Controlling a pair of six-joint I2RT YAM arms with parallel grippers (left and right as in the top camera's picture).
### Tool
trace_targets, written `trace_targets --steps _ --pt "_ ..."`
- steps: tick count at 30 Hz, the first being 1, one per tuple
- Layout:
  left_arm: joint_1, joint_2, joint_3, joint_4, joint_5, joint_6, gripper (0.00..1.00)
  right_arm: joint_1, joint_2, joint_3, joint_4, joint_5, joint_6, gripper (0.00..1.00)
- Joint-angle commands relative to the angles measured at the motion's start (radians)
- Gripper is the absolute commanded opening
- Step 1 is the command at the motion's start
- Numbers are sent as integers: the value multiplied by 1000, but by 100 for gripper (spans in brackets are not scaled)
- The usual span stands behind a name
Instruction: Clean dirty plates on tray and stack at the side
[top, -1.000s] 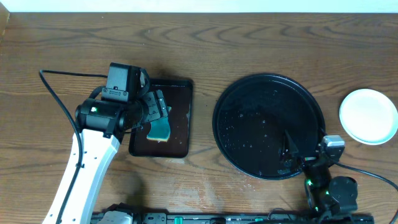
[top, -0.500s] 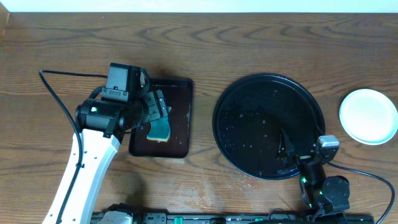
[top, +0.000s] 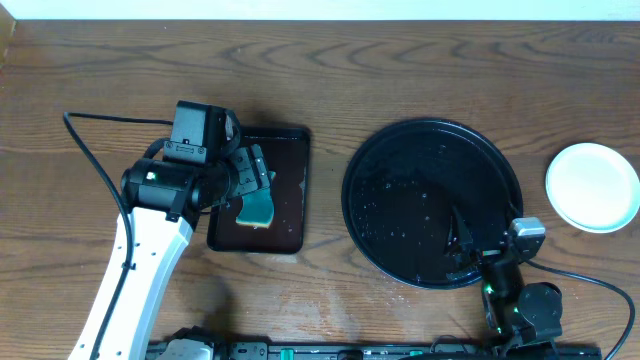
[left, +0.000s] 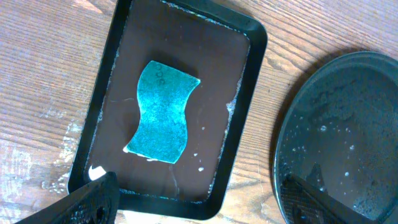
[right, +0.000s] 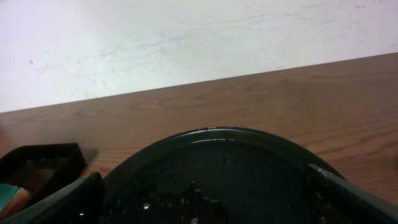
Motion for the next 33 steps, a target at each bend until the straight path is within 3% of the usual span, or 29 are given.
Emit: trace_targets --steps 1,5,8,13,21,29,33 --pt "5 3 12 -2 -3 -1 84 14 -7 -5 1 10 11 99" --pt "5 -57 1 -21 -92 56 84 14 -7 -5 1 10 11 99" --pt "13 -215 -83 101 -182 69 83 14 -7 -5 1 10 11 99" --pt "75 -463 -283 357 -187 94 83 14 -7 -5 1 10 11 99" --pt "151 -916 -688 631 -182 97 83 14 -7 -5 1 10 11 99" --pt "151 -1218 -982 770 -183 97 84 14 -7 -5 1 10 11 99" --pt "150 -1263 -1064 834 -182 97 83 14 -7 -5 2 10 11 99"
